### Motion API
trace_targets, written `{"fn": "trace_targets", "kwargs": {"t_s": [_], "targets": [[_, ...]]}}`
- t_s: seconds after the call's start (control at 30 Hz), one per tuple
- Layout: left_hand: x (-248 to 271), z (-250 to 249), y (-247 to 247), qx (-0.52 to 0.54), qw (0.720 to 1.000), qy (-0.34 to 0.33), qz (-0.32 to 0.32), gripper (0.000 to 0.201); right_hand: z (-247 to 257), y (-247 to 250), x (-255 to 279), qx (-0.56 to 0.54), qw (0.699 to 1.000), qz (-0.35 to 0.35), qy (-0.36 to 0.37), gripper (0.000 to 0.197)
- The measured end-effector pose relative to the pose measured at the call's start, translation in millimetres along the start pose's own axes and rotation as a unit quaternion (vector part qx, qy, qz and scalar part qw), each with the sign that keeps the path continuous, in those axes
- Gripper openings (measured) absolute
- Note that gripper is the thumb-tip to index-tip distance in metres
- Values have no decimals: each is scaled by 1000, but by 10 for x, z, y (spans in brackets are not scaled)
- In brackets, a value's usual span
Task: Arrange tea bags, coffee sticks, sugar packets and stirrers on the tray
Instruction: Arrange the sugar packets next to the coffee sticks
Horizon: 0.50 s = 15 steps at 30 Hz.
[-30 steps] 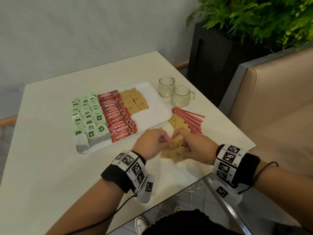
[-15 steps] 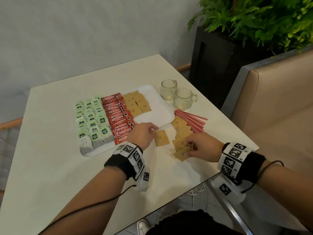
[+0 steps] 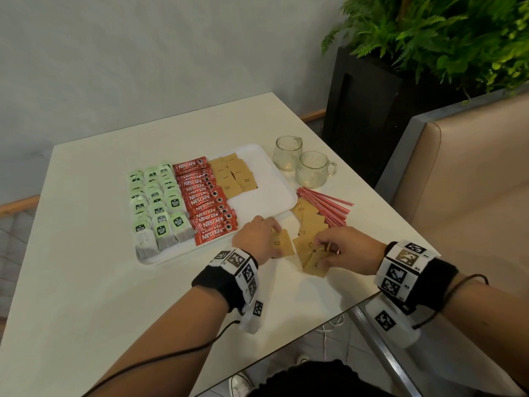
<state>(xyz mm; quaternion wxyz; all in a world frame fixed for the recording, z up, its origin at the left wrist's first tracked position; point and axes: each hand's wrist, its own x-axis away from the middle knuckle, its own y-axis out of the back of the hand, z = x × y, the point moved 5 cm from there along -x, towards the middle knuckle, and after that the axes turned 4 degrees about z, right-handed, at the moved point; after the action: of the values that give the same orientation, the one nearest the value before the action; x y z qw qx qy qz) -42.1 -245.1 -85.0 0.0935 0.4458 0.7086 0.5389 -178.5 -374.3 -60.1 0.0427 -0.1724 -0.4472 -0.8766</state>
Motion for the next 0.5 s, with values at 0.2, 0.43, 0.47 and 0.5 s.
{"fn": "trace_targets", "kwargs": {"t_s": [0.2,0.43,0.47,0.5], "targets": [[73,-81,-18,65,997,-45,20,17,105,23,-88,-50,998,-39,0,30],[195,-237,109,164,981,-77,71,17,203,177,-199,-15,998,-57,-18,35],[190,-231,115,207,972,-72,82,16,213,208,-204,-10,998,-59,-22,32],[198,-227,123,258,959,-66,92,15,204,240,-208,-10,998,-61,-28,30]]}}
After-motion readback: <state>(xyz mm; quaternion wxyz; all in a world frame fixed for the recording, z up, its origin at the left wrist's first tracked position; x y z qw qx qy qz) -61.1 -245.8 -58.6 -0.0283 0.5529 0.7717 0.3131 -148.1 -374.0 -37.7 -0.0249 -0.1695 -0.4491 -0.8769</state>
